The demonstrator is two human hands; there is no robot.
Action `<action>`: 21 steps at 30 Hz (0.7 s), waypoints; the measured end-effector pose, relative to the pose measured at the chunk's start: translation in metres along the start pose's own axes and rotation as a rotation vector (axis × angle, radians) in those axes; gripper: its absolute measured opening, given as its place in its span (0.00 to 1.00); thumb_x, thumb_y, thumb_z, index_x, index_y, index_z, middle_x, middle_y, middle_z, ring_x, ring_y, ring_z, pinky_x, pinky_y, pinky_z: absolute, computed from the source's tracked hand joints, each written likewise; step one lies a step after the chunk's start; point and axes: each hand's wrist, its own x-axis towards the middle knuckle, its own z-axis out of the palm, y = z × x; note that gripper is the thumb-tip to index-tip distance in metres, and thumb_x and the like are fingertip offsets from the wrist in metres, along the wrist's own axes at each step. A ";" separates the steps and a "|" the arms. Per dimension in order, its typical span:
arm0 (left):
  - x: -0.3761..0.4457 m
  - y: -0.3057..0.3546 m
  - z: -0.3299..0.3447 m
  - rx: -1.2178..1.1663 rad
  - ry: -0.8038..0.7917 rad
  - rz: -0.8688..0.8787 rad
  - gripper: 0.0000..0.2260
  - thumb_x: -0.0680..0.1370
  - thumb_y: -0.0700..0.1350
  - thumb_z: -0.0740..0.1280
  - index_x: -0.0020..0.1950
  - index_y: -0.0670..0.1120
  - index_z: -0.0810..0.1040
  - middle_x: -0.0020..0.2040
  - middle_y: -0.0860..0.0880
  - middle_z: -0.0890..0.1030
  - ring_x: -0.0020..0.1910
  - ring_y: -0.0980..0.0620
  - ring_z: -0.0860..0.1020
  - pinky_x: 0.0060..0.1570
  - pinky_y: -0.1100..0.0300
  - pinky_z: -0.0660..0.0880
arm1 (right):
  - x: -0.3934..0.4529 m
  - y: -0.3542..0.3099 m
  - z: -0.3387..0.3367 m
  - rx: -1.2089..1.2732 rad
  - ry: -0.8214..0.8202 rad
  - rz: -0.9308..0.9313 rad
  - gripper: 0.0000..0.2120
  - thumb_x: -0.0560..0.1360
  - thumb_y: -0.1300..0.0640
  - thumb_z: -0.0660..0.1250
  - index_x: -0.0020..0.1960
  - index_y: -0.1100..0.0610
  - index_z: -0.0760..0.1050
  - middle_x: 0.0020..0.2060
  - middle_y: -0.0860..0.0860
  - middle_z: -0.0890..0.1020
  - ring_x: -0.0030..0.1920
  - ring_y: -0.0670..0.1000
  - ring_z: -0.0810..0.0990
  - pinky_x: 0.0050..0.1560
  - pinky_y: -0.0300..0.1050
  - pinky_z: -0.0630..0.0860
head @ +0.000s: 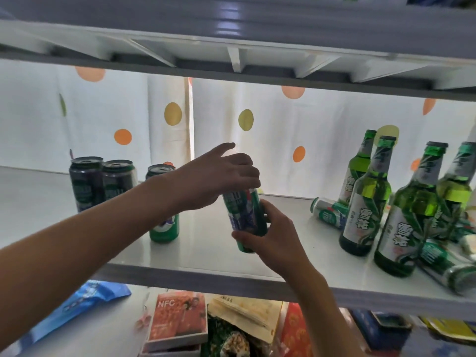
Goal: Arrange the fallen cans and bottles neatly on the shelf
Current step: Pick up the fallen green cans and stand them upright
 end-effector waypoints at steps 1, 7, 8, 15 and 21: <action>-0.004 0.000 -0.002 0.008 -0.004 -0.014 0.26 0.68 0.31 0.69 0.64 0.50 0.73 0.62 0.53 0.76 0.66 0.48 0.70 0.66 0.39 0.64 | 0.002 -0.003 0.005 -0.002 -0.004 0.001 0.26 0.67 0.51 0.79 0.62 0.48 0.73 0.53 0.43 0.80 0.49 0.42 0.79 0.42 0.33 0.80; -0.024 0.001 -0.004 0.006 -0.080 -0.175 0.32 0.66 0.30 0.69 0.68 0.49 0.71 0.70 0.47 0.71 0.71 0.44 0.65 0.69 0.37 0.61 | 0.010 -0.006 0.038 0.132 0.021 0.041 0.25 0.64 0.53 0.81 0.58 0.50 0.75 0.50 0.42 0.82 0.49 0.46 0.82 0.47 0.42 0.83; -0.027 -0.001 -0.006 -0.015 -0.086 -0.232 0.34 0.68 0.31 0.69 0.71 0.50 0.67 0.72 0.47 0.68 0.72 0.45 0.63 0.70 0.40 0.60 | 0.011 -0.005 0.044 0.172 0.030 0.050 0.26 0.64 0.53 0.81 0.58 0.52 0.76 0.51 0.44 0.82 0.49 0.47 0.82 0.47 0.45 0.83; -0.070 -0.010 -0.010 -0.321 -0.048 -0.551 0.31 0.78 0.43 0.66 0.78 0.47 0.56 0.76 0.48 0.62 0.74 0.49 0.62 0.73 0.53 0.56 | 0.020 -0.010 0.076 0.345 0.054 0.073 0.28 0.66 0.62 0.79 0.62 0.53 0.73 0.53 0.44 0.81 0.51 0.43 0.82 0.44 0.36 0.81; -0.108 -0.003 0.003 -0.248 -0.112 -0.626 0.28 0.79 0.44 0.62 0.77 0.48 0.56 0.78 0.50 0.58 0.78 0.52 0.53 0.76 0.49 0.45 | 0.033 -0.007 0.098 0.454 -0.012 0.157 0.29 0.66 0.66 0.78 0.62 0.55 0.69 0.55 0.48 0.80 0.55 0.48 0.80 0.46 0.40 0.81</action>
